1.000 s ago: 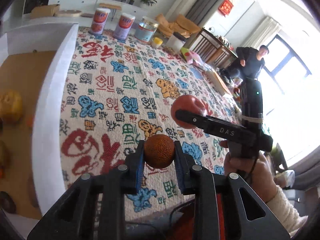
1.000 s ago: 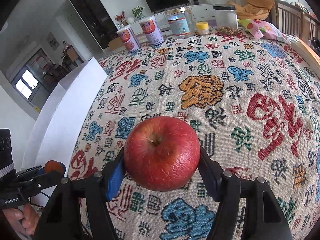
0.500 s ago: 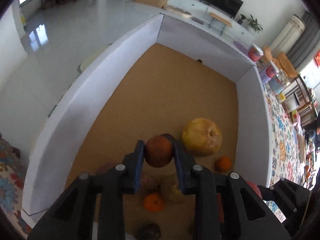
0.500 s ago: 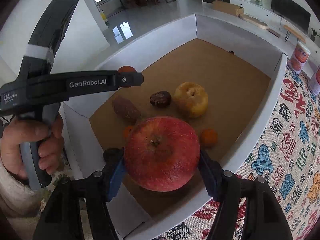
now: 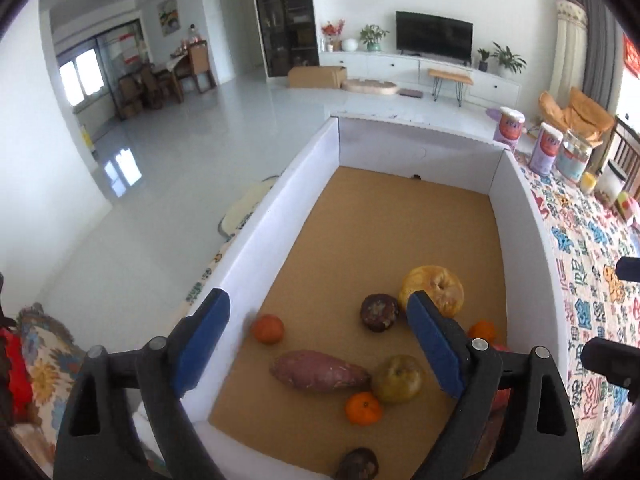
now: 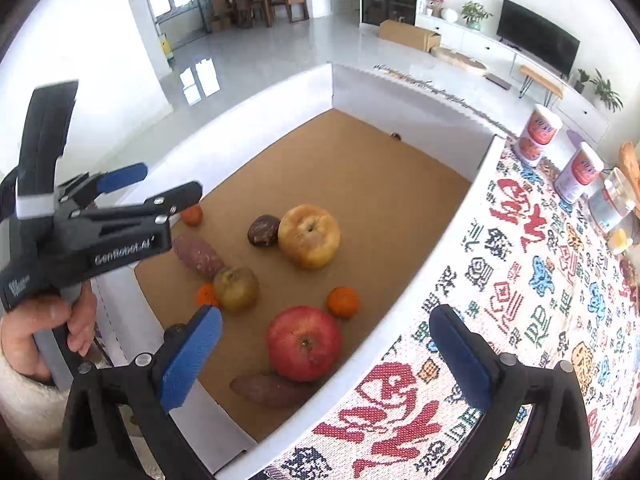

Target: Organize fruits

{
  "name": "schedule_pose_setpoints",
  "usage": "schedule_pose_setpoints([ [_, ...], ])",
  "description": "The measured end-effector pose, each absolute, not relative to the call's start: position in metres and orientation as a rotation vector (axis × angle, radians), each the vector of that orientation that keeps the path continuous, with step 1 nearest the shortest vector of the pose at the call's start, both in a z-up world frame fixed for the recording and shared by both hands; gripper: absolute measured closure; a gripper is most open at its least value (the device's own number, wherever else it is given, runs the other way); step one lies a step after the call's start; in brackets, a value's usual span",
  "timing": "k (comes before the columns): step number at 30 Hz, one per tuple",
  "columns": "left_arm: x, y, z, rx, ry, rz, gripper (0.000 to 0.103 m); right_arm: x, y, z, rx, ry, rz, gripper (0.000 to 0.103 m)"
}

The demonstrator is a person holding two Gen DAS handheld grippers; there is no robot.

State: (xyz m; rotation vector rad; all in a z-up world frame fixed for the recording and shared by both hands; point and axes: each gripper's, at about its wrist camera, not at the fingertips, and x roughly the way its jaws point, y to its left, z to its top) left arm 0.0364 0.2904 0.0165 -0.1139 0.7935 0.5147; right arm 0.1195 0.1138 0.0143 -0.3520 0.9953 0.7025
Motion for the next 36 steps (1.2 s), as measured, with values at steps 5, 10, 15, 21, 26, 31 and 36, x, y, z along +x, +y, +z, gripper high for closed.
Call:
schedule_pose_setpoints([
  [5,0.005,0.276,0.021,-0.226,0.794,0.508,0.011,0.110,0.098,0.038,-0.288,0.966,0.642,0.000],
  [10,-0.004,0.274,0.021,-0.262,0.846,0.516,0.011,0.080,0.102,0.032,-0.266,0.979,0.663,0.000],
  [15,-0.013,0.272,0.025,-0.214,0.857,0.562,0.007,0.067,0.107,0.026,-0.235,0.974,0.651,0.000],
  [21,-0.022,0.279,0.025,-0.203,0.847,0.633,0.005,0.064,0.116,0.027,-0.239,0.971,0.649,0.000],
  [26,-0.025,0.282,0.022,-0.180,0.858,0.666,0.005,0.059,0.127,0.027,-0.273,0.958,0.650,0.000],
  [31,-0.028,0.282,0.023,-0.167,0.864,0.657,0.005,0.057,0.135,0.028,-0.291,0.950,0.655,0.000],
  [36,-0.031,0.282,0.024,-0.177,0.868,0.646,0.005,0.054,0.142,0.029,-0.309,0.941,0.651,0.000],
])
